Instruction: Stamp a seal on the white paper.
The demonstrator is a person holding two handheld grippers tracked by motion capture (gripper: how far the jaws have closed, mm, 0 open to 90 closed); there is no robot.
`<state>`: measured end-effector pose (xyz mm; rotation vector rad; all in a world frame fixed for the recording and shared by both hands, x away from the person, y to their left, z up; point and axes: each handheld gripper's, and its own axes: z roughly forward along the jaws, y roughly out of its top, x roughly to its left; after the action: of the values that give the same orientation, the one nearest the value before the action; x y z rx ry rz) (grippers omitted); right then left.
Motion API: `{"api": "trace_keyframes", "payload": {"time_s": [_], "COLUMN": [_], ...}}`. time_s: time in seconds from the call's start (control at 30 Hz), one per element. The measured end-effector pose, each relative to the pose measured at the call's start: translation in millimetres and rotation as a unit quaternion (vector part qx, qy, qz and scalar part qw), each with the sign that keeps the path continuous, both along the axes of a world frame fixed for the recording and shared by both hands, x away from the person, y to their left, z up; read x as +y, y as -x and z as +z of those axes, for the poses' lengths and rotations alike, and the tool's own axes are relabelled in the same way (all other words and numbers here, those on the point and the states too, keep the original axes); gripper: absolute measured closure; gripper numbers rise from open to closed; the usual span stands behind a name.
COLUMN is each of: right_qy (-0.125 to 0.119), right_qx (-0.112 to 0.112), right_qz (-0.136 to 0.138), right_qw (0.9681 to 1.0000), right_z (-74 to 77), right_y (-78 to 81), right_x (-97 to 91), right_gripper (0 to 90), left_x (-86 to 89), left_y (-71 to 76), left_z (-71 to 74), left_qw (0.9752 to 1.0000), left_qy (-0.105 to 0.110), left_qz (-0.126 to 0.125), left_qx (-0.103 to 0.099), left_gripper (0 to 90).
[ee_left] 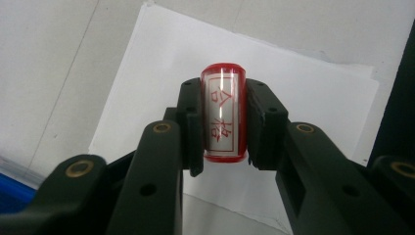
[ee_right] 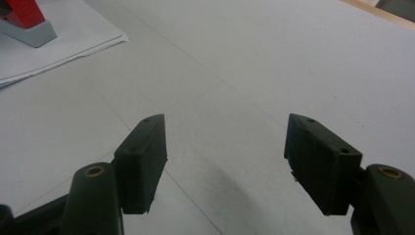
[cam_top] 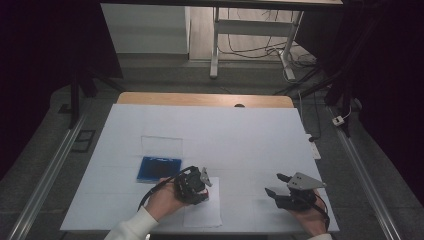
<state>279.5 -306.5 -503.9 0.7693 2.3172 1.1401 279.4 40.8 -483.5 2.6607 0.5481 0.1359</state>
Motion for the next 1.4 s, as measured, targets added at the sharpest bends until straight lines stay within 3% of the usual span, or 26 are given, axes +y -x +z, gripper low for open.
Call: {"api": "trace_keyframes", "payload": {"time_s": [0.23,0.53,0.9,1.4], "right_qy": [0.002,0.002,0.001,0.001], "right_qx": [-0.001,0.000,-0.003,-0.002], "right_qz": [-0.001,-0.001,-0.003,-0.003], "right_qw": [1.0000,1.0000,1.0000,1.0000], "right_z": [0.9,1.0,1.4,0.6], "right_y": [-0.1,-0.1,0.4,0.1], "right_x": [-1.4,-2.1,-3.0,-3.3], "right_gripper": [31.7,31.8,31.8,31.8], "left_x": [2.5,3.0,13.6,35.7], "left_y": [2.6,2.6,4.0,8.9], "left_z": [3.1,4.2,19.0,44.4], "left_qw": [0.9999,0.9999,0.9983,0.9929], "left_qy": [0.008,0.014,0.056,0.112], "left_qz": [0.002,0.001,0.007,0.017], "left_qx": [-0.010,-0.010,-0.016,-0.035], "left_gripper": [70.3,70.2,70.2,70.1]}}
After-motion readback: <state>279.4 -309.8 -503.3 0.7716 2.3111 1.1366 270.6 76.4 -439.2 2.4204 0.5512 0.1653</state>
